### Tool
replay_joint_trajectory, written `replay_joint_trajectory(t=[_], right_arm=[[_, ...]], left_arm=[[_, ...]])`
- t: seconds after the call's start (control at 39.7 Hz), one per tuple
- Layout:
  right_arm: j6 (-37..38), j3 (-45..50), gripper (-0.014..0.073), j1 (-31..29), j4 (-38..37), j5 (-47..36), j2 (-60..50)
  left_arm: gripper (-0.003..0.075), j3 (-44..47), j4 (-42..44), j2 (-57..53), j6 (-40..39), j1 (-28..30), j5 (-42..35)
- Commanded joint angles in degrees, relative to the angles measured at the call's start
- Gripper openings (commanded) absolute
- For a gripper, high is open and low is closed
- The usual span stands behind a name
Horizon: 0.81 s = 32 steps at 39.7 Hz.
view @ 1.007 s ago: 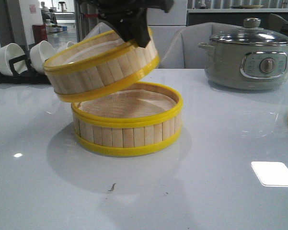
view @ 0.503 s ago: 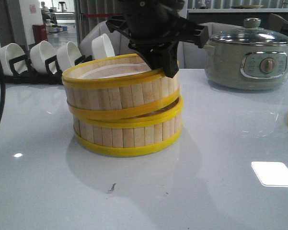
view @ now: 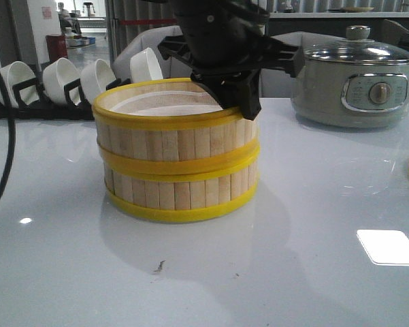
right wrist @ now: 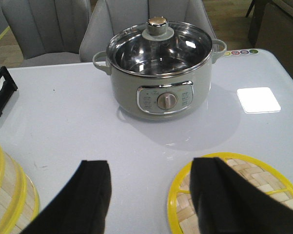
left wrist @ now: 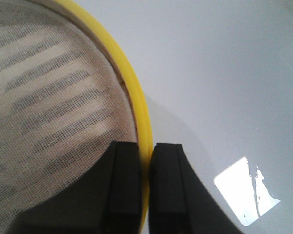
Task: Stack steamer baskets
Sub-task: 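Lift the basket with the left gripper and carry it over the centre basket, then lower the basket onto the centre basket and open the left gripper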
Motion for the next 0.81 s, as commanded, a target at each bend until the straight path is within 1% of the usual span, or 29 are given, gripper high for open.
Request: replay_joint_trajectory(t=[0.0,0.3,0.4,0.5,0.68,0.78], right_arm=[[-0.66,-2.15,0.0474,-0.04,-0.11,-5.14,-0.55],[-0.66,-2.15,0.0474,-0.04,-0.11,-5.14,-0.55],[-0.66,-2.15,0.0474,-0.04,-0.11,-5.14,-0.55],[-0.66,-2.15,0.0474,-0.04,-0.11,-5.14,-0.55],[-0.66,-2.15,0.0474,-0.04,-0.11,-5.14,-0.55],[-0.66,-2.15,0.0474,-0.04,-0.11,-5.14,-0.55]], left_arm=[[0.0085,-2.14,-0.52,-2.91,0.22,-0.93,-3.79],[0.0085,-2.14,-0.52,-2.91,0.22,-0.93,-3.79],[0.0097,-2.14,-0.15,-2.91,0.22,-0.93,-3.79],[0.0148,-2.14,0.14,-2.91,0.22,-0.93,-3.79],[0.0310,-2.26,0.14,-2.91,0.22,-0.93,-3.79],[0.0377,-2.52,0.55,-3.01,0.22,-0.93,-3.67]])
